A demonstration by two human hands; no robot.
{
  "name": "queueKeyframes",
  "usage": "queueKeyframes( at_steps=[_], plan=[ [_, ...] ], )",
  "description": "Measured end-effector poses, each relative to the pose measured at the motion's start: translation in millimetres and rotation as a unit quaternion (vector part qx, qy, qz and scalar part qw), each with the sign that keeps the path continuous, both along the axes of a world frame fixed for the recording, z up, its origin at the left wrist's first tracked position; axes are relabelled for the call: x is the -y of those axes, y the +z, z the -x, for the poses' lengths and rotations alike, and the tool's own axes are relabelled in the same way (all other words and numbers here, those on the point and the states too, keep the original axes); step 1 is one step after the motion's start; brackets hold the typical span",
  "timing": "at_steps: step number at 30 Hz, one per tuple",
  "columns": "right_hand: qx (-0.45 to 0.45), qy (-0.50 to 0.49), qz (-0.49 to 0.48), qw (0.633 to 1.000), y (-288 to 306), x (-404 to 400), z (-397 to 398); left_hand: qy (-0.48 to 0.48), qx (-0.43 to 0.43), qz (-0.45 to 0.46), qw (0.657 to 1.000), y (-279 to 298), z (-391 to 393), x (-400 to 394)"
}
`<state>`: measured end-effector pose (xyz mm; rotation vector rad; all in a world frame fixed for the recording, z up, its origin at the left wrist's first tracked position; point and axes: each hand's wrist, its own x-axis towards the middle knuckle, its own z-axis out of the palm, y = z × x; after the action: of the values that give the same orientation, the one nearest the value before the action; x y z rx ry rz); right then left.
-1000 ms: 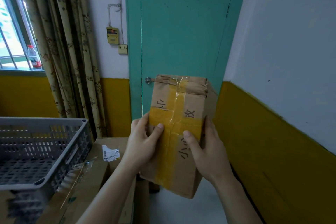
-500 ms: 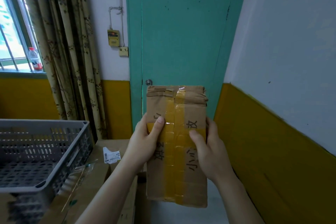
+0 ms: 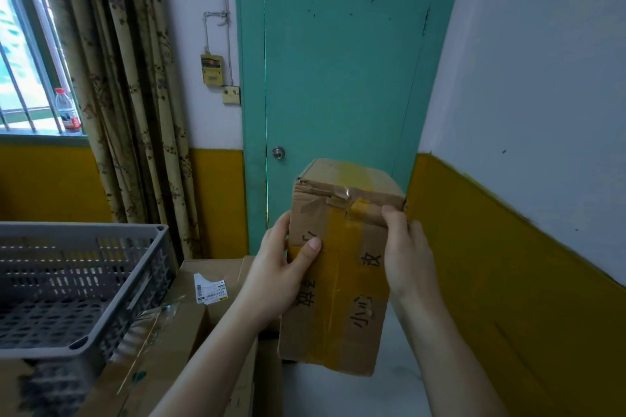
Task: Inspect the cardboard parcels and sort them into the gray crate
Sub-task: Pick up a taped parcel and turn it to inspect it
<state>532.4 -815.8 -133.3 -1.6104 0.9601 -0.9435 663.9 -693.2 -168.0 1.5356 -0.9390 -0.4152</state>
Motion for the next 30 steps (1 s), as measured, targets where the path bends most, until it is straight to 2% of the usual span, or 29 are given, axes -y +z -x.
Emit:
queueKeyframes(
  at_steps=[4,7,13,17,30],
  plan=[
    [0.017,0.008,0.005,1.000,1,-3,-2,-0.008,-0.013,-0.009,1.000,-2,1,3],
    [0.016,0.022,0.018,0.999,0,-4,-2,-0.016,-0.085,-0.012,0.996,1,4,2],
    [0.014,0.047,0.025,0.998,-2,-9,-1,0.081,-0.168,-0.042,0.982,17,4,13],
    [0.016,0.068,0.023,0.997,-6,-11,-1,0.115,-0.177,-0.055,0.976,25,3,13],
    [0.051,0.047,0.026,0.997,-9,-6,-1,0.052,-0.164,-0.060,0.983,16,-1,15]
  ],
)
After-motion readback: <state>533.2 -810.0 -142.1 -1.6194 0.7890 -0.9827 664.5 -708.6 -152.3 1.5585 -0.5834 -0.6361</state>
